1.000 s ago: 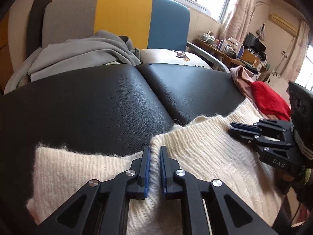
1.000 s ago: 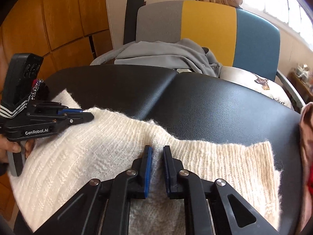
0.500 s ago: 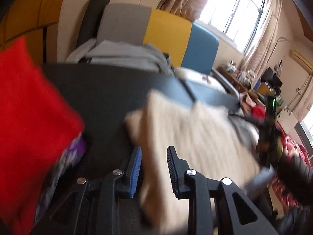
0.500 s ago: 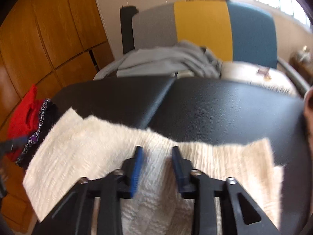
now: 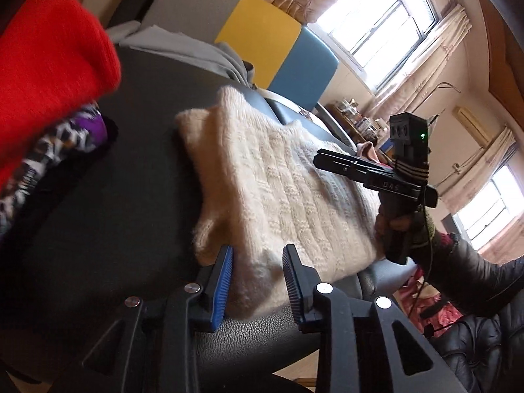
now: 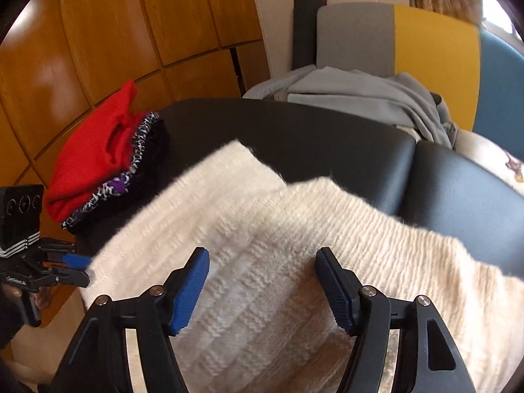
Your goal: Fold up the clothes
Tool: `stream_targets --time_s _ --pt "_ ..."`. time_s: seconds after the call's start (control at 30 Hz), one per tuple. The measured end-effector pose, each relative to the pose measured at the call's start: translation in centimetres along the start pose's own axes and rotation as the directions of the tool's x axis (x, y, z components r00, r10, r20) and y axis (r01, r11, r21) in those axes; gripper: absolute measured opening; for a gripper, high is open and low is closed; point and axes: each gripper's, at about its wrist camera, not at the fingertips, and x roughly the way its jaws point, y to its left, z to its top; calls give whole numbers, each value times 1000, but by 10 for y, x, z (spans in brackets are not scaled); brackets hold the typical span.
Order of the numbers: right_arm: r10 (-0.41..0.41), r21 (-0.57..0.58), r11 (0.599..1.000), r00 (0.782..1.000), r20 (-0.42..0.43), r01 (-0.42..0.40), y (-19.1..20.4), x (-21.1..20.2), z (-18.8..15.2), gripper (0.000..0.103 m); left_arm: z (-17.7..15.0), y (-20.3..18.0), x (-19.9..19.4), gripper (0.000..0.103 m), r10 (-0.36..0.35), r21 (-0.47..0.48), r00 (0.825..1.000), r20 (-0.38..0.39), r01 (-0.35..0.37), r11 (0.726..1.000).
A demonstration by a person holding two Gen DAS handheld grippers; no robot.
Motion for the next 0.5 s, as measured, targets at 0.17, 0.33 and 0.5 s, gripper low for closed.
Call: stream_targets --time_s 0.17,0.33,0.5 --pt "37 24 999 999 29 -38 -9 4 -7 75 -1 2 12 8 -70 -49 997 -43 68 996" --pt "65 -13 998 997 35 -64 -1 5 -13 88 -25 11 -5 6 -75 -145 997 -2 74 987" --pt "71 -50 996 997 26 -70 6 8 -14 96 -36 12 3 8 -57 -207 998 17 60 977"
